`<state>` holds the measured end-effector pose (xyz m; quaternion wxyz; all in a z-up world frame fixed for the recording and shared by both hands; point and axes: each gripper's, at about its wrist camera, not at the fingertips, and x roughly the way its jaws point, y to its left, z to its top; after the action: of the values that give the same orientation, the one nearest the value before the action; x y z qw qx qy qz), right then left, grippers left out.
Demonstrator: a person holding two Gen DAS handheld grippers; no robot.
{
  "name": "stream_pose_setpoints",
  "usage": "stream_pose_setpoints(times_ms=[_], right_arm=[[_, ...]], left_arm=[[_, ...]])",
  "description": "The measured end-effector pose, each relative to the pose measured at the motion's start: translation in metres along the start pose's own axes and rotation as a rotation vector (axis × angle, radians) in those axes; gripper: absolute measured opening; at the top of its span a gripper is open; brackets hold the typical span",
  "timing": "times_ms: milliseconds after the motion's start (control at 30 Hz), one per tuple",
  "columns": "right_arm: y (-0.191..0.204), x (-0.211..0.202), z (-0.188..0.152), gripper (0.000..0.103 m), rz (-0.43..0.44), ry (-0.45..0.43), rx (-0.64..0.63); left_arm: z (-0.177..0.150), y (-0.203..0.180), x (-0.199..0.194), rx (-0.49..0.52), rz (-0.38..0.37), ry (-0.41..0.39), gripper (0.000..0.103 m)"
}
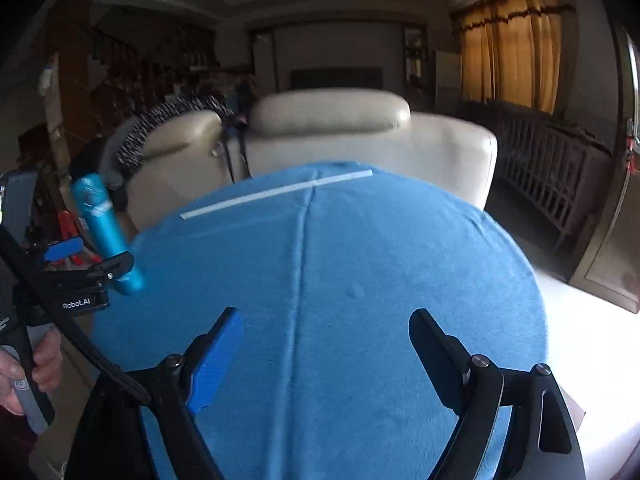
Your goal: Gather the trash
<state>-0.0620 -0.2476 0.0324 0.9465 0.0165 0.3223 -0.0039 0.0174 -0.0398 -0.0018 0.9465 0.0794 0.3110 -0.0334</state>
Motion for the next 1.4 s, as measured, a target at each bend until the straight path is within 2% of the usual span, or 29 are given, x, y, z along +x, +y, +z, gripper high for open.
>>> stream_pose_setpoints(times_ms=[267,467,867,1400], right_arm=[[0.021,-0.088,-0.005,0.087,-0.003,-0.131,-0.003],[0.035,-0.131,-0.007,0.087,-0.022,-0.189,-0.009],[0.057,-0.184,-0.003,0.087,-0.016,-0.268,-0.034],[0.061,-0.195,0.005,0.087,-0.009,-0.288,-0.058]], left_arm=[[-0.004,0.006,-0.087,0.023,0.014,-0.096,0.103],[-0.006,0.012,-0.125,0.020,0.002,-0.138,0.103],[-0.011,0.028,-0.161,0.019,0.020,-0.176,0.103],[-0.004,0.019,-0.165,0.003,0.007,-0.178,0.103]])
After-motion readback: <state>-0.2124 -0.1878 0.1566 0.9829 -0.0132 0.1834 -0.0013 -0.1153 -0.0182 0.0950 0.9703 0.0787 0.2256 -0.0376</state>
